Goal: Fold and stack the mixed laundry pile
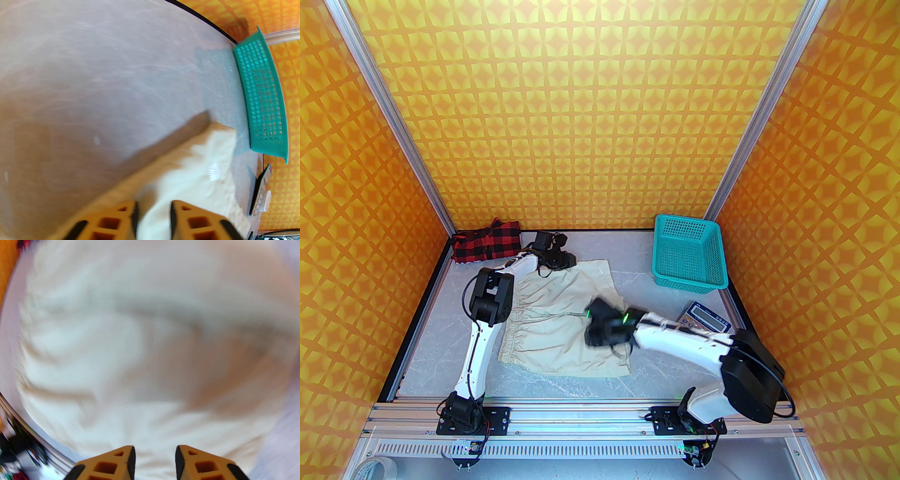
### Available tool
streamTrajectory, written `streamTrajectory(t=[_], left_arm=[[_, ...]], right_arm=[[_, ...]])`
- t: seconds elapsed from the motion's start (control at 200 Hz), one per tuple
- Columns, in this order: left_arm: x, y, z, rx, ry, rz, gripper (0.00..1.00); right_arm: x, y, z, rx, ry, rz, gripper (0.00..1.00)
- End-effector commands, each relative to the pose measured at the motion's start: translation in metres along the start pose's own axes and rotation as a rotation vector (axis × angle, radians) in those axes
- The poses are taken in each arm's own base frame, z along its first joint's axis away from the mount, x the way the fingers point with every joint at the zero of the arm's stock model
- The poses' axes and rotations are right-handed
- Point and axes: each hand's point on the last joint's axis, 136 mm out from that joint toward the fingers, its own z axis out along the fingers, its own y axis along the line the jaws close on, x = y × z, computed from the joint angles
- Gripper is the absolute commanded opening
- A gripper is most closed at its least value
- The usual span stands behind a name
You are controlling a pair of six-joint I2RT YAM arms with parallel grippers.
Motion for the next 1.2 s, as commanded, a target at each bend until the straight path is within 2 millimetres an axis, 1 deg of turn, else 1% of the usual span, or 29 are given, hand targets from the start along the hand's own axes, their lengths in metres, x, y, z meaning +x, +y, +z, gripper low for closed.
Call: streamTrajectory(t=[0.0, 0.03, 0.075, 0.16, 0.215, 0.255, 0.335, 0.35, 0.355, 0.375, 0.415, 0.485, 0.49, 0.565, 0.685, 0.695, 0.7, 0.705, 0.71, 0.785, 0.82, 0.84, 0.895, 0.94, 0.95, 0.96, 0.975, 1.105, 1.195], left_arm=[[-0.043, -0.061, -0.056, 0.057, -0.09, 0.107, 0.37], [-0.046, -0.068, -0.065, 0.053, -0.104, 0.121, 0.37], [-0.047, -0.073, -0.076, 0.031, -0.115, 0.133, 0.36], [-0.042, -0.079, -0.099, -0.011, -0.145, 0.151, 0.36], [-0.033, -0.082, -0.112, -0.027, -0.155, 0.158, 0.36], [-0.021, -0.081, -0.121, -0.044, -0.153, 0.155, 0.36], [0.005, -0.078, -0.135, -0.061, -0.149, 0.132, 0.34], [0.008, -0.079, -0.138, -0.059, -0.152, 0.129, 0.34], [0.008, -0.082, -0.141, -0.055, -0.159, 0.133, 0.34], [0.023, -0.075, -0.14, -0.064, -0.138, 0.111, 0.34], [0.039, -0.074, -0.146, -0.065, -0.131, 0.096, 0.32], [0.072, -0.068, -0.153, -0.076, -0.106, 0.07, 0.31], [0.072, -0.069, -0.154, -0.076, -0.109, 0.072, 0.31], [0.106, -0.064, -0.161, -0.089, -0.072, 0.047, 0.31], [0.154, -0.062, -0.174, -0.1, -0.014, 0.017, 0.31], [0.158, -0.06, -0.174, -0.104, -0.005, 0.013, 0.31], [0.16, -0.06, -0.175, -0.104, -0.003, 0.012, 0.31], [0.162, -0.061, -0.176, -0.104, -0.001, 0.012, 0.31], [0.164, -0.061, -0.176, -0.104, 0.002, 0.011, 0.31], [0.19, -0.055, -0.185, -0.122, 0.041, -0.008, 0.31], [0.199, -0.053, -0.188, -0.13, 0.056, -0.015, 0.32], [0.205, -0.05, -0.189, -0.137, 0.067, -0.022, 0.32], [0.217, -0.045, -0.191, -0.151, 0.082, -0.045, 0.34], [0.224, -0.043, -0.192, -0.156, 0.088, -0.063, 0.35], [0.225, -0.042, -0.192, -0.158, 0.09, -0.068, 0.35], [0.226, -0.041, -0.193, -0.16, 0.089, -0.072, 0.35], [0.228, -0.04, -0.193, -0.163, 0.092, -0.077, 0.36], [0.235, -0.034, -0.193, -0.185, 0.091, -0.113, 0.36], [0.237, -0.029, -0.192, -0.196, 0.081, -0.134, 0.36]], right_arm=[[-0.03, -0.034, -0.001, 0.086, -0.006, -0.062, 0.35], [-0.043, -0.038, 0.002, 0.086, -0.012, -0.064, 0.35], [-0.061, -0.043, 0.008, 0.093, -0.017, -0.065, 0.35], [-0.09, -0.055, 0.028, 0.114, -0.013, -0.059, 0.34], [-0.108, -0.061, 0.042, 0.102, -0.013, -0.037, 0.33], [-0.118, -0.064, 0.052, 0.091, -0.006, -0.023, 0.33], [-0.132, -0.07, 0.079, 0.098, 0.017, -0.022, 0.31], [-0.133, -0.071, 0.085, 0.101, 0.023, -0.024, 0.31], [-0.133, -0.072, 0.087, 0.103, 0.025, -0.024, 0.31], [-0.134, -0.073, 0.094, 0.106, 0.036, -0.024, 0.31], [-0.138, -0.074, 0.106, 0.107, 0.05, -0.025, 0.3], [-0.142, -0.079, 0.128, 0.124, 0.073, -0.019, 0.29], [-0.143, -0.079, 0.129, 0.124, 0.072, -0.018, 0.29], [-0.151, -0.084, 0.144, 0.137, 0.077, -0.004, 0.27], [-0.164, -0.091, 0.168, 0.146, 0.091, 0.024, 0.26], [-0.165, -0.092, 0.169, 0.146, 0.095, 0.027, 0.26], [-0.161, -0.094, 0.172, 0.149, 0.106, 0.029, 0.26], [-0.165, -0.093, 0.172, 0.147, 0.101, 0.029, 0.26], [-0.163, -0.094, 0.174, 0.15, 0.106, 0.03, 0.26], [-0.172, -0.097, 0.186, 0.152, 0.115, 0.044, 0.26], [-0.176, -0.099, 0.191, 0.149, 0.114, 0.055, 0.26], [-0.181, -0.098, 0.192, 0.143, 0.105, 0.062, 0.26], [-0.191, -0.1, 0.199, 0.126, 0.093, 0.085, 0.27], [-0.202, -0.101, 0.201, 0.115, 0.07, 0.093, 0.28], [-0.202, -0.102, 0.203, 0.117, 0.073, 0.095, 0.28], [-0.207, -0.102, 0.203, 0.114, 0.06, 0.095, 0.28], [-0.21, -0.102, 0.204, 0.113, 0.054, 0.096, 0.28], [-0.237, -0.112, 0.211, 0.097, 0.0, 0.131, 0.3], [-0.249, -0.123, 0.215, 0.087, -0.04, 0.168, 0.31]])
